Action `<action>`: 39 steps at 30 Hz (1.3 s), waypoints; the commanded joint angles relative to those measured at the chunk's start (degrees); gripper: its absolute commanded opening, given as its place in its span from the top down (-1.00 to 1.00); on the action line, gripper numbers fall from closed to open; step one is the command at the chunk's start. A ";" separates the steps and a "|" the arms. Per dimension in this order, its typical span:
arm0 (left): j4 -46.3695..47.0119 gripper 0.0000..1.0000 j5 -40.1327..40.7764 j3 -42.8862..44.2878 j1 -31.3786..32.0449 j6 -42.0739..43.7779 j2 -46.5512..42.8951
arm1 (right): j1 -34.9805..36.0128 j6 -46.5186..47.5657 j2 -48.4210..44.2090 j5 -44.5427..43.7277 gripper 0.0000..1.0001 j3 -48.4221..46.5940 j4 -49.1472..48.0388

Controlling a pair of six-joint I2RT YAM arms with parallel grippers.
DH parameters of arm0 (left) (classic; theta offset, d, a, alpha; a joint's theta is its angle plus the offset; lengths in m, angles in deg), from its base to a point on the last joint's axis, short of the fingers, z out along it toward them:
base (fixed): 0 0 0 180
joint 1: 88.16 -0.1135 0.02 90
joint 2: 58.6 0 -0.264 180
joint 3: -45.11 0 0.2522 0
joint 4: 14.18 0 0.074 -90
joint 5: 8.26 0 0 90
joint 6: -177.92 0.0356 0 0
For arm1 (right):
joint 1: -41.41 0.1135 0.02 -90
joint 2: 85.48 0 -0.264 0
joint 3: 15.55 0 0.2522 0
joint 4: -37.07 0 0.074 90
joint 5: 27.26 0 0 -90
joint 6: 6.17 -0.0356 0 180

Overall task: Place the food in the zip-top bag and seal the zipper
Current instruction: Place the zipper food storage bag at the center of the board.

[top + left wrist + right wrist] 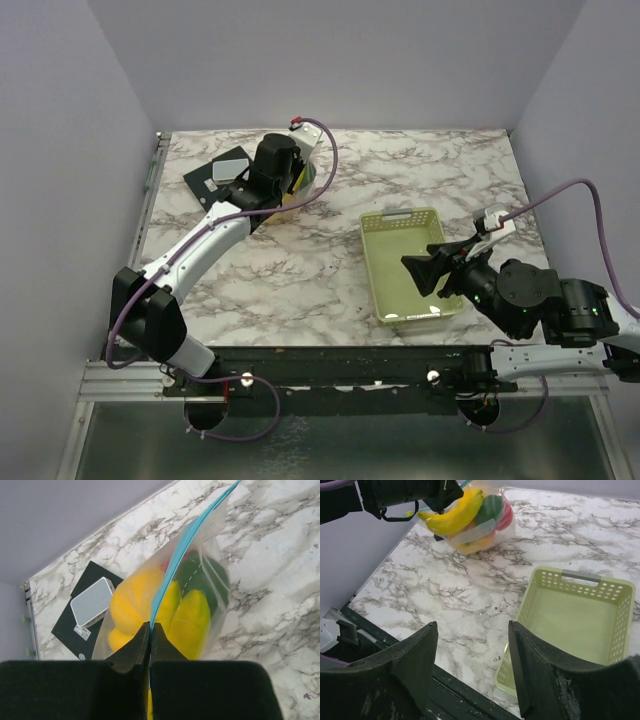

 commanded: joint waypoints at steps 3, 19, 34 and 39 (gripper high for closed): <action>7.01 1.00 -0.94 3.84 -1.46 1.59 3.40 | 0.01 0.72 -0.11 -1.01 -0.29 1.58 0.74; 11.68 1.00 -2.61 -12.82 4.89 -17.08 4.69 | 0.04 -0.11 1.18 1.66 -0.32 3.32 -1.08; 11.89 1.00 1.57 -25.06 10.78 -27.76 -7.74 | 0.02 -4.30 3.00 0.04 -0.35 4.66 0.44; 11.85 1.00 1.54 -29.11 13.21 -30.88 -12.45 | -0.02 -6.75 4.95 -1.02 -0.37 4.98 1.71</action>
